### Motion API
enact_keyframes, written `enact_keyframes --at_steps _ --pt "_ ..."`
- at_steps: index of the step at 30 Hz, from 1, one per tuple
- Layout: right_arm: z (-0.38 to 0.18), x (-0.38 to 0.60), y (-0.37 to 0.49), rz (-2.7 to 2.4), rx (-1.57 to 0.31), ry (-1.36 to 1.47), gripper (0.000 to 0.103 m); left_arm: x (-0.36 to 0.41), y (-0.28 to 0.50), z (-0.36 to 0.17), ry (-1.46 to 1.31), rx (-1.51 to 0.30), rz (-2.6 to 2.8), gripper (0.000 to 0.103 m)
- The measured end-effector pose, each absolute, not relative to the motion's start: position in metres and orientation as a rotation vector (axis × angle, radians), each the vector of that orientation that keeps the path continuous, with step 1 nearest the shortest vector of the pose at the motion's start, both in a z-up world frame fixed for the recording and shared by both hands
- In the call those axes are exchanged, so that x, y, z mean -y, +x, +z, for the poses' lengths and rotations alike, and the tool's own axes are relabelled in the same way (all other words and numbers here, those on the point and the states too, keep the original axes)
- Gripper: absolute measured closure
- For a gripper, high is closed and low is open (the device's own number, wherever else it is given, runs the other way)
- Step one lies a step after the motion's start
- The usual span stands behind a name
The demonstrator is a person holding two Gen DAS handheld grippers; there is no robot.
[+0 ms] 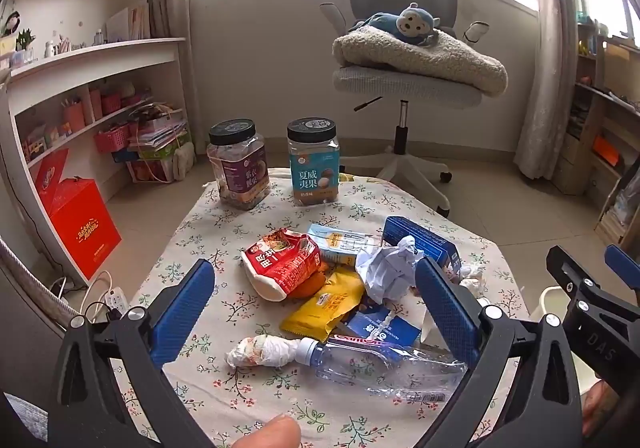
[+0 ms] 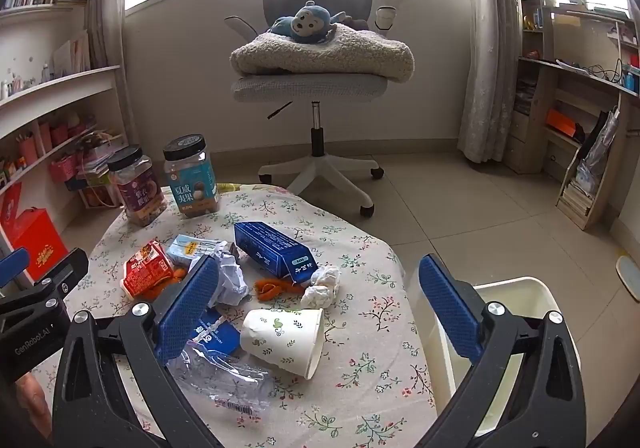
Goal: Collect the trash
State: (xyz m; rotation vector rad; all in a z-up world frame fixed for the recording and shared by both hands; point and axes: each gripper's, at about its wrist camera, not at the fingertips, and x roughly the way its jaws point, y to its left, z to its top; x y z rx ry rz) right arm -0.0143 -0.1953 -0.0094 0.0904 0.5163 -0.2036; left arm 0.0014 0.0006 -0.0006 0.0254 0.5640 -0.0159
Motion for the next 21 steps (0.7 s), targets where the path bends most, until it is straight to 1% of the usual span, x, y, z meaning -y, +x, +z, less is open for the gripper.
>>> enact_keyframes --at_steps 21 --pt "-0.0117 0.1941 -0.0124 -0.201 -0.528 0.081 0.007 0.0009 0.0023 -0.0055 0.034 -0.558 -0.009 0.006"
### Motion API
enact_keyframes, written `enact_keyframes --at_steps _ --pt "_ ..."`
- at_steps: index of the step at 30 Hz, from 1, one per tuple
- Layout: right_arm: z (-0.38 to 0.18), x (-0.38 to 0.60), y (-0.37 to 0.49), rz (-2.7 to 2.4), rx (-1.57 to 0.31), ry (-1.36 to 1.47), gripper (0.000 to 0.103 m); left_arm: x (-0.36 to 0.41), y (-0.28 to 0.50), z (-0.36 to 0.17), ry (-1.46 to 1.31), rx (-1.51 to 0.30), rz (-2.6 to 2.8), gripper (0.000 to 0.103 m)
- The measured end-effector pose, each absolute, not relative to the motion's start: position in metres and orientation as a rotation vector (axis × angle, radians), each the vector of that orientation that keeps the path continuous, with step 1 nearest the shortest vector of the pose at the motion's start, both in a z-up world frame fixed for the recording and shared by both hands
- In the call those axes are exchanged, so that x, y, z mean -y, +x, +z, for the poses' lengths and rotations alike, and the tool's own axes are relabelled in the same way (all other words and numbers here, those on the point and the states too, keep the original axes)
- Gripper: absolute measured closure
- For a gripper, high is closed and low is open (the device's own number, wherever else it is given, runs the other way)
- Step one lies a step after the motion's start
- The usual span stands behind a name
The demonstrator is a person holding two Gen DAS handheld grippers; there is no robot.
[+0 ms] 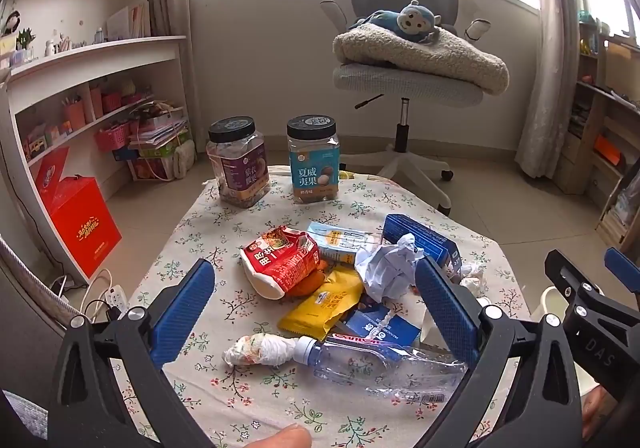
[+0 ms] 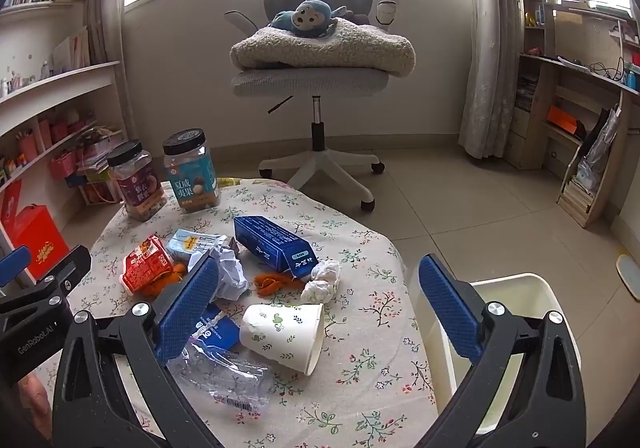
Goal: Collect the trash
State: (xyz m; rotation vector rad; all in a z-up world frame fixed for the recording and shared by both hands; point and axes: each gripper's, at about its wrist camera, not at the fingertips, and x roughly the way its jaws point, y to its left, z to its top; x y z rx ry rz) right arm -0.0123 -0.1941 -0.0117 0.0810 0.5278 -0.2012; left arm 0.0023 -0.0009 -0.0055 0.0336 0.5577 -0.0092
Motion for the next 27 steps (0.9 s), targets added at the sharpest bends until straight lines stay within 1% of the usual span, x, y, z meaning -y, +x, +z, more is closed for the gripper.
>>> enact_keyframes --at_steps 27 --pt "-0.0146 0.1995 -0.0101 -0.207 -0.555 0.115 0.007 0.0022 0.0033 -0.0087 0.030 -0.571 -0.011 0.006"
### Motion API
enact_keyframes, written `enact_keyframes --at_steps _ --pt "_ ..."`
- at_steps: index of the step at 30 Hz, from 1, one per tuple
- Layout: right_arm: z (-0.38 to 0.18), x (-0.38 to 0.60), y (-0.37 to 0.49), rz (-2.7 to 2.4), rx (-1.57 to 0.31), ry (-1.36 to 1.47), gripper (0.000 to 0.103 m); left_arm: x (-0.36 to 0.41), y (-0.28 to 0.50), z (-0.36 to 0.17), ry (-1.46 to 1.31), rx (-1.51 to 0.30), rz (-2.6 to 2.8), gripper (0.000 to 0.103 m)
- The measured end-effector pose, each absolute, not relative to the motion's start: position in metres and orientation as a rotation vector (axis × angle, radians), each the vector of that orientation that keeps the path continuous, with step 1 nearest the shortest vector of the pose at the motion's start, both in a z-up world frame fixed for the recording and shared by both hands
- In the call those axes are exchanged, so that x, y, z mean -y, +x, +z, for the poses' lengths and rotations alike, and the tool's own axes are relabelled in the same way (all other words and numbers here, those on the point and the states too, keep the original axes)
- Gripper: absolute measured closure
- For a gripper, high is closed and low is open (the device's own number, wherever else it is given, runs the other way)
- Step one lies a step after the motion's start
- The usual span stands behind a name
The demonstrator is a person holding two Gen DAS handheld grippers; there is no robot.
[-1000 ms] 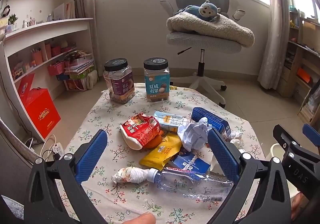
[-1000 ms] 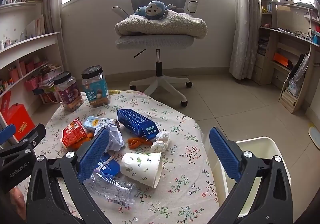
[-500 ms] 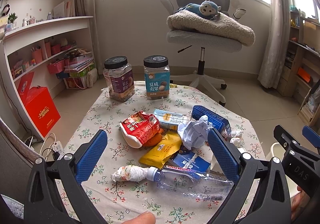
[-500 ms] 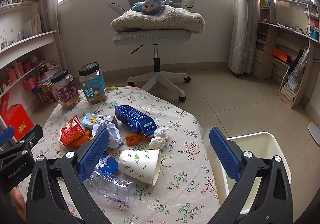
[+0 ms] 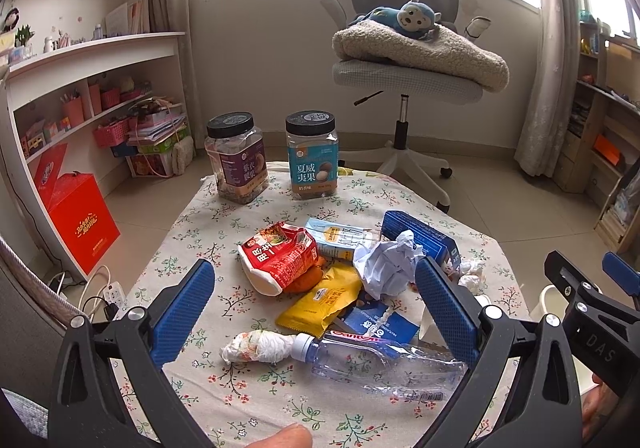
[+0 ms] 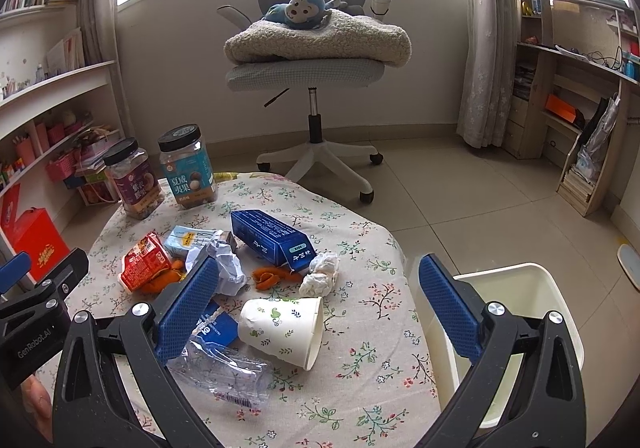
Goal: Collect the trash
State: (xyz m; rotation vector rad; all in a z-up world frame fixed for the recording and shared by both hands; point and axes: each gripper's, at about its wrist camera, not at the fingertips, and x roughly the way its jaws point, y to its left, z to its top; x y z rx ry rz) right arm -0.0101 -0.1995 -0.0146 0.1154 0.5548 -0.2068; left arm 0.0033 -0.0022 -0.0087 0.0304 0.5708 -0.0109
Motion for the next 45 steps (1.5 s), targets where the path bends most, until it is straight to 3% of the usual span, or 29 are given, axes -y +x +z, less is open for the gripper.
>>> enact_keyframes --at_steps 45 --pt "-0.0235 0.1971 -0.0113 -0.206 -0.571 0.121 0.007 0.0032 0.0064 -0.0136 0.034 -0.595 -0.010 0.006"
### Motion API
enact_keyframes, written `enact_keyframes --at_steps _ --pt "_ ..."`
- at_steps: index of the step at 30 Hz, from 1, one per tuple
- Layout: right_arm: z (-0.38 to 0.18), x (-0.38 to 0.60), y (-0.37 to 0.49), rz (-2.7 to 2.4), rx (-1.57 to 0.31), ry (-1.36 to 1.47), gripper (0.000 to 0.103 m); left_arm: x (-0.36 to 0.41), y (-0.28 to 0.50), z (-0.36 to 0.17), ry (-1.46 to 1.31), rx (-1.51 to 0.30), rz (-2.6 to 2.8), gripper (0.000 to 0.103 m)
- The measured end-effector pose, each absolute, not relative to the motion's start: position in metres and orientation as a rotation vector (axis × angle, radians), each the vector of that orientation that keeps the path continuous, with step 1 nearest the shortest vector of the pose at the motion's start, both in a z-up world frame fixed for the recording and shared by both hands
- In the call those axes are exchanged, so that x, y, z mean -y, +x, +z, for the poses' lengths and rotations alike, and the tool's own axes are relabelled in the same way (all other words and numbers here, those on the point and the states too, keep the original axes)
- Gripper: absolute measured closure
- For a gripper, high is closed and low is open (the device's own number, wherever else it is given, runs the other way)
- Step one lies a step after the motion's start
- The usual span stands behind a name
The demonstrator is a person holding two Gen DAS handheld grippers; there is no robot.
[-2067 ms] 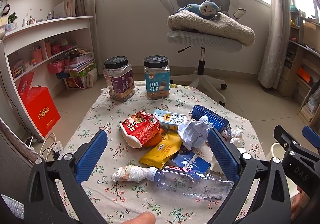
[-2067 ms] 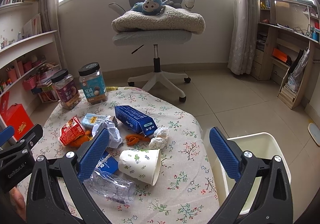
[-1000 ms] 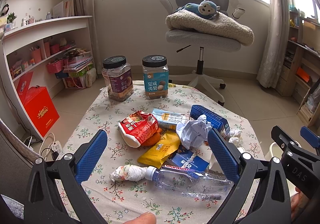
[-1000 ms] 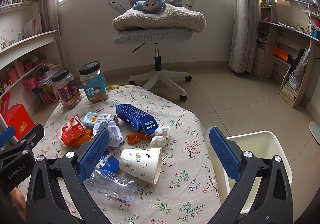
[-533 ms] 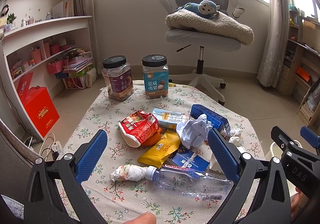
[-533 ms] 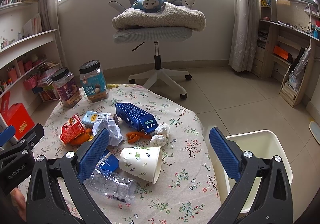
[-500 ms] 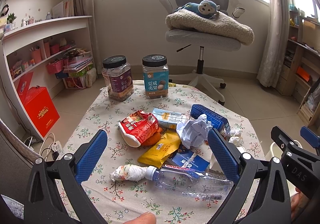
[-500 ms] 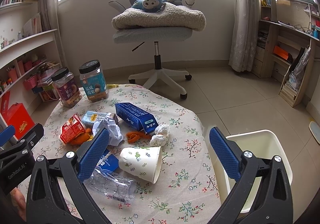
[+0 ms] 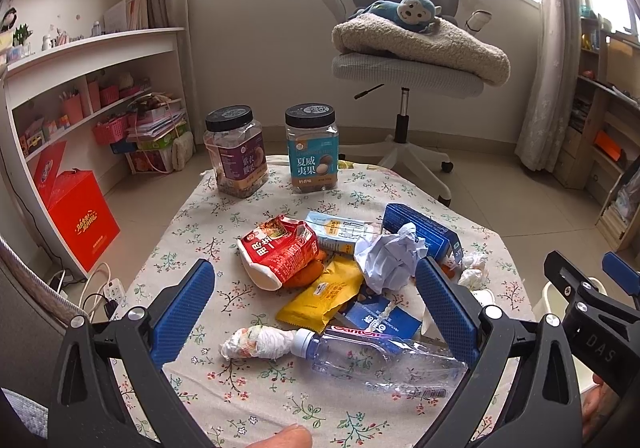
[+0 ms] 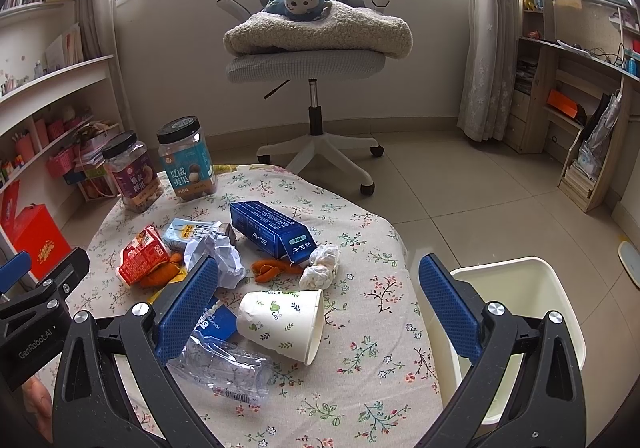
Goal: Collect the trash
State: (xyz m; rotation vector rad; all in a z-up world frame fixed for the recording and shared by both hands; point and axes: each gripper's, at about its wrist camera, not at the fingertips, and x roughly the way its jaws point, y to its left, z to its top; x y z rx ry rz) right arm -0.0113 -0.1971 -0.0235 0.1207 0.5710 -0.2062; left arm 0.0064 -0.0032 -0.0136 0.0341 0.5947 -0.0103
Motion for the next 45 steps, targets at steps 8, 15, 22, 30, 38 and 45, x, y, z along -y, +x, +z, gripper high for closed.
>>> enact_keyframes --at_steps 8,15,22,30,38,45 --pt "-0.023 0.201 0.002 -0.188 -0.641 0.146 0.007 -0.003 0.025 -0.014 0.013 -0.660 -0.041 0.006" --pt "0.000 0.202 0.025 -0.174 -0.696 0.112 0.007 -0.026 0.075 -0.014 -0.052 -0.808 -0.055 0.006" --pt "0.008 0.199 0.059 -0.139 -0.753 0.028 0.007 -0.073 0.142 -0.039 -0.313 -1.014 -0.044 0.006" --pt "-0.045 0.215 0.076 -0.099 -0.900 0.126 0.007 -0.110 0.190 -0.091 -0.601 -1.173 0.000 0.006" --pt "-0.059 0.219 0.081 -0.106 -0.969 0.112 0.007 -0.051 0.199 -0.094 -0.212 -1.248 -0.078 0.006" --pt "-0.076 0.219 0.082 -0.073 -1.021 -0.007 0.007 -0.035 0.208 -0.129 0.045 -1.279 -0.040 0.028"
